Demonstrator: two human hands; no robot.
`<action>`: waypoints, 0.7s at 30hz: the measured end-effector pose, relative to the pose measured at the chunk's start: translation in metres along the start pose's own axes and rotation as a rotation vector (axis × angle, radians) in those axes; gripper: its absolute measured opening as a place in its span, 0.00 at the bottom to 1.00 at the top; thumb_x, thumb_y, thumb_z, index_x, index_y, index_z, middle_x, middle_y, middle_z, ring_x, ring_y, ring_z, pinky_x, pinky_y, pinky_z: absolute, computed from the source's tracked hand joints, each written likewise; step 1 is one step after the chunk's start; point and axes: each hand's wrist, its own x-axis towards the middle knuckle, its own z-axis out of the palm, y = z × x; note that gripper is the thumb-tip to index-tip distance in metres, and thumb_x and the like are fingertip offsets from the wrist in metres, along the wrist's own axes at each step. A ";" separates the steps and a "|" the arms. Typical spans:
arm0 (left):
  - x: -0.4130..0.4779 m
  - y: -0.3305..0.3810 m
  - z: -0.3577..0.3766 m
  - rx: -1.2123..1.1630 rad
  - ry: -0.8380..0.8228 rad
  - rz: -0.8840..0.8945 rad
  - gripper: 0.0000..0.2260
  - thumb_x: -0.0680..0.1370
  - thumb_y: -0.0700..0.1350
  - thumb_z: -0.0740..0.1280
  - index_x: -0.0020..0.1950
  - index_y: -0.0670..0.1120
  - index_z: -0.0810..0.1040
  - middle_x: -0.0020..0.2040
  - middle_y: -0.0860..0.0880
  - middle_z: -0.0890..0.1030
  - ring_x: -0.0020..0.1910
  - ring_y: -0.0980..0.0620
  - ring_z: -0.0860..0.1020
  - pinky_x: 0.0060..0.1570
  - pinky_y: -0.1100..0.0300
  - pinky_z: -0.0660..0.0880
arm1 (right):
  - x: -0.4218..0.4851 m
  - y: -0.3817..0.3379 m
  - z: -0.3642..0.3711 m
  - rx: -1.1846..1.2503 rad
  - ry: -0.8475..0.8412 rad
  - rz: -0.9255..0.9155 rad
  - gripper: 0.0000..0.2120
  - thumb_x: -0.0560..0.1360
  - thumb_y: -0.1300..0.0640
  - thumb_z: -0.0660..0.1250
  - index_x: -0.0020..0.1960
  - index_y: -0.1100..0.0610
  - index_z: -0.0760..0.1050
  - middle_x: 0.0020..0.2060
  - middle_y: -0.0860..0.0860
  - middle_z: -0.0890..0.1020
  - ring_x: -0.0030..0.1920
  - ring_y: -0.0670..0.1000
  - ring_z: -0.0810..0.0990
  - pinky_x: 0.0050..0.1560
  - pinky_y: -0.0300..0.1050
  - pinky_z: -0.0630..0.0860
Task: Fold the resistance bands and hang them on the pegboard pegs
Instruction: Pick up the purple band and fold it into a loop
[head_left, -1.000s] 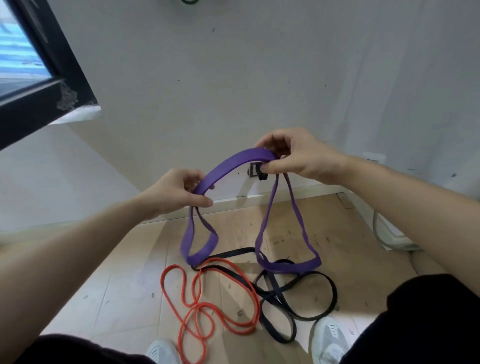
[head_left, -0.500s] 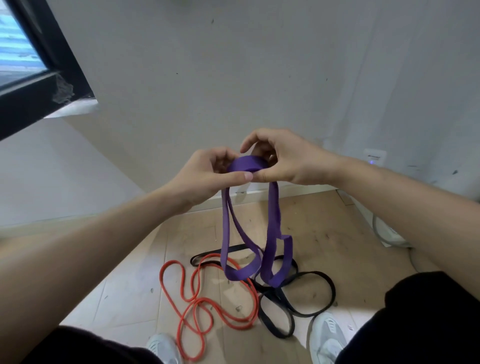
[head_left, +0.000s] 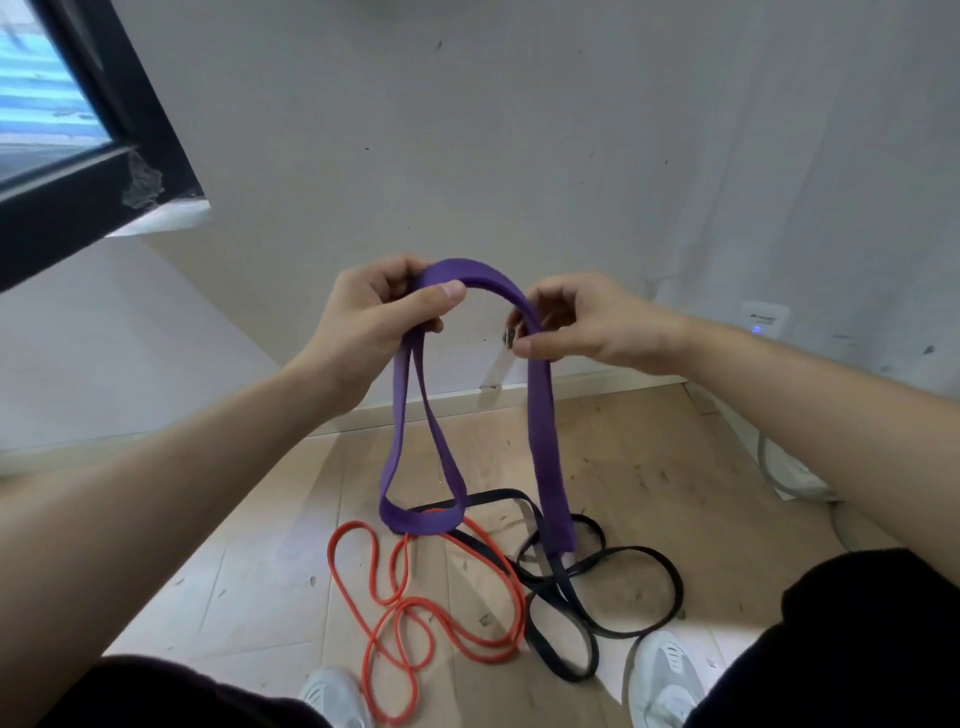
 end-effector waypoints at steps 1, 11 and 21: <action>0.000 -0.002 -0.002 -0.002 0.000 -0.007 0.08 0.73 0.48 0.75 0.50 0.47 0.83 0.37 0.55 0.81 0.39 0.53 0.79 0.47 0.58 0.78 | -0.001 -0.004 -0.004 0.013 0.030 -0.012 0.13 0.73 0.58 0.75 0.57 0.58 0.80 0.49 0.59 0.84 0.50 0.58 0.85 0.55 0.58 0.83; -0.005 -0.007 0.010 0.059 -0.103 -0.024 0.11 0.71 0.41 0.77 0.51 0.48 0.83 0.41 0.49 0.85 0.43 0.48 0.83 0.54 0.49 0.81 | -0.011 -0.041 -0.014 -0.084 0.254 -0.251 0.19 0.70 0.56 0.78 0.59 0.57 0.79 0.45 0.49 0.86 0.47 0.47 0.85 0.51 0.40 0.81; -0.003 0.003 0.013 -0.029 -0.141 -0.003 0.10 0.73 0.37 0.75 0.54 0.42 0.83 0.46 0.47 0.87 0.47 0.50 0.85 0.53 0.57 0.81 | -0.006 -0.031 -0.001 -0.158 0.118 -0.248 0.22 0.70 0.57 0.80 0.63 0.53 0.80 0.46 0.51 0.86 0.49 0.50 0.84 0.51 0.48 0.83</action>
